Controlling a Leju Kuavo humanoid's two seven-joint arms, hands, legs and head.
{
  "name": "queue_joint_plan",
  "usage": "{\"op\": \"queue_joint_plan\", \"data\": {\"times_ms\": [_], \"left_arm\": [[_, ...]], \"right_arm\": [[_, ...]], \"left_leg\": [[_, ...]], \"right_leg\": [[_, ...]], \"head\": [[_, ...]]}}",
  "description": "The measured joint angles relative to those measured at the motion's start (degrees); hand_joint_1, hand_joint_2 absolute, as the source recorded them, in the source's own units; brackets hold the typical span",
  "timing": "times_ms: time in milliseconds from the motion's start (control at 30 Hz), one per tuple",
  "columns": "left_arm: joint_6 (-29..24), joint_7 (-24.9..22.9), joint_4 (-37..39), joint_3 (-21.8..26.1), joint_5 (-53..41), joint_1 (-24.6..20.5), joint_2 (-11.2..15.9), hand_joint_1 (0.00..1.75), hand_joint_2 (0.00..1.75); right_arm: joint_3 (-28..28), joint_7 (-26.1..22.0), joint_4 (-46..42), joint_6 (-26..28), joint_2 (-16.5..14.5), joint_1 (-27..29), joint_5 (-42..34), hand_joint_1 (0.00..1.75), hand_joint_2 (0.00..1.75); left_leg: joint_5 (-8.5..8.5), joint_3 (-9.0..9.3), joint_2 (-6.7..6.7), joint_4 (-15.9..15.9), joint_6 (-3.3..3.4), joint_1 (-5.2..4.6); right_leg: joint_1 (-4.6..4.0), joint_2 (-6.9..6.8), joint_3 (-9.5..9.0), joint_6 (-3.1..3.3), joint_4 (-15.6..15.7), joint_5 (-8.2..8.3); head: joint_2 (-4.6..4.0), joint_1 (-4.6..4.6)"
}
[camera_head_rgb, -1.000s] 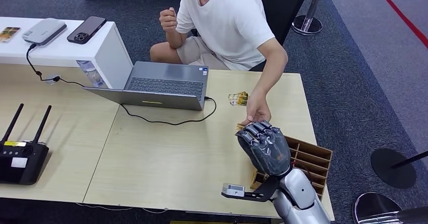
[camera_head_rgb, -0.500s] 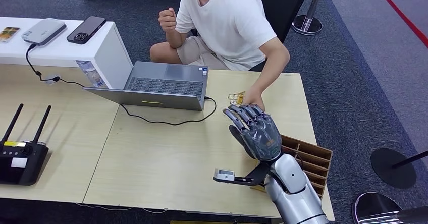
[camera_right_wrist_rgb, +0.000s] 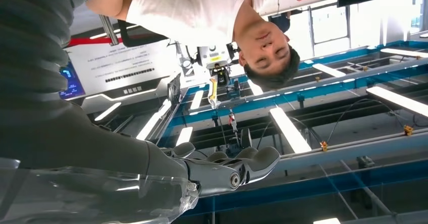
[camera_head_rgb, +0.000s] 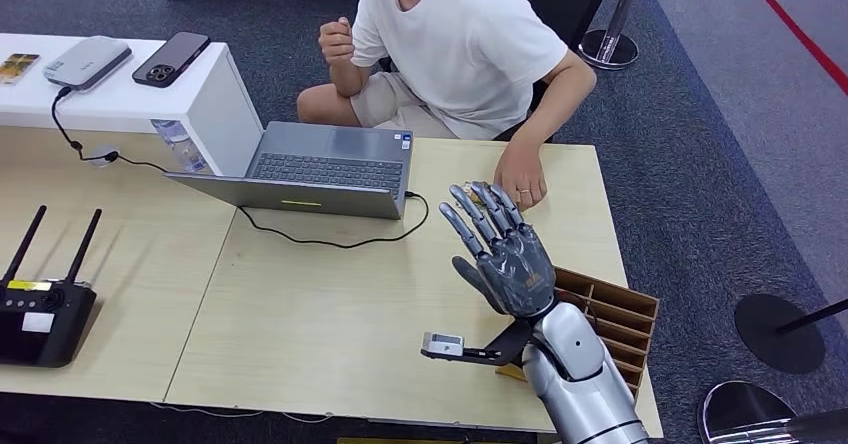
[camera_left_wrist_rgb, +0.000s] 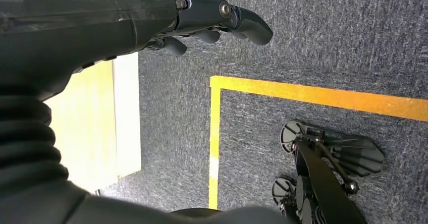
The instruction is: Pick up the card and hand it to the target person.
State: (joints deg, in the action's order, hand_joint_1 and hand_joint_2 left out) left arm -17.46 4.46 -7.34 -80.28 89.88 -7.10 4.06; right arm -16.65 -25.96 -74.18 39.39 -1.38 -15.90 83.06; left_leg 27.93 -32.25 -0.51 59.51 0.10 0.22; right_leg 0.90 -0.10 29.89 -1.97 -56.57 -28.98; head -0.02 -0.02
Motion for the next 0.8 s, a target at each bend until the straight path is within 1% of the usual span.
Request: {"op": "queue_joint_plan", "data": {"times_ms": [300,400,500,600,700,767,800], "left_arm": [[-0.1,0.2,0.0,0.0,0.0,0.0,0.0,0.00,0.00],[-0.1,0.2,0.0,0.0,0.0,0.0,0.0,0.00,0.00],[-0.2,0.2,0.0,0.0,0.0,0.0,0.0,0.00,0.00],[-0.4,0.3,0.0,0.0,0.0,0.1,0.0,0.00,0.00],[-0.5,0.4,0.0,0.1,0.0,0.1,0.0,0.00,0.00],[-0.5,0.5,0.0,0.1,0.0,0.1,0.0,0.00,0.00],[-0.5,0.5,0.0,0.1,0.0,0.1,0.0,0.00,0.00]], "right_arm": [[0.1,-1.0,0.4,0.0,0.0,-0.2,-0.3,0.00,1.75],[0.7,-2.5,0.4,0.0,-0.2,-0.3,-2.2,0.00,1.75],[3.3,-6.8,0.4,0.0,-1.2,-0.4,-6.2,0.00,1.75],[7.7,-11.2,0.4,0.0,-3.0,-0.8,-11.5,0.00,1.75],[11.5,-11.9,0.4,0.0,-3.9,-1.3,-18.6,0.00,1.75],[13.3,-12.0,0.3,0.0,-3.9,-1.5,-23.8,0.00,1.75],[13.7,-12.0,0.3,0.0,-3.9,-1.6,-25.2,0.00,1.75]], "left_leg": [[0.00,0.00,0.00,0.0,0.00,0.00],[0.00,0.00,0.00,0.0,0.00,0.00],[0.00,0.00,0.00,0.0,0.00,0.00],[0.00,0.01,-0.01,0.0,0.00,0.00],[0.00,0.01,-0.01,0.0,0.00,-0.01],[0.00,0.01,-0.01,0.0,0.00,-0.01],[0.00,0.01,-0.01,0.0,0.00,-0.01]], "right_leg": [[0.00,0.00,0.00,0.00,0.0,0.00],[0.00,0.00,0.00,0.00,0.0,0.00],[0.00,0.00,0.00,0.00,0.0,0.00],[0.00,-0.01,0.00,0.00,0.0,0.00],[0.00,-0.01,0.00,0.00,0.0,0.00],[0.01,-0.01,0.00,0.00,0.0,0.00],[0.01,-0.01,0.00,0.00,0.0,0.00]], "head": [[0.00,0.00],[0.00,0.00],[0.00,0.00],[0.00,0.00],[0.00,0.00],[0.00,0.00],[0.00,0.00]]}}
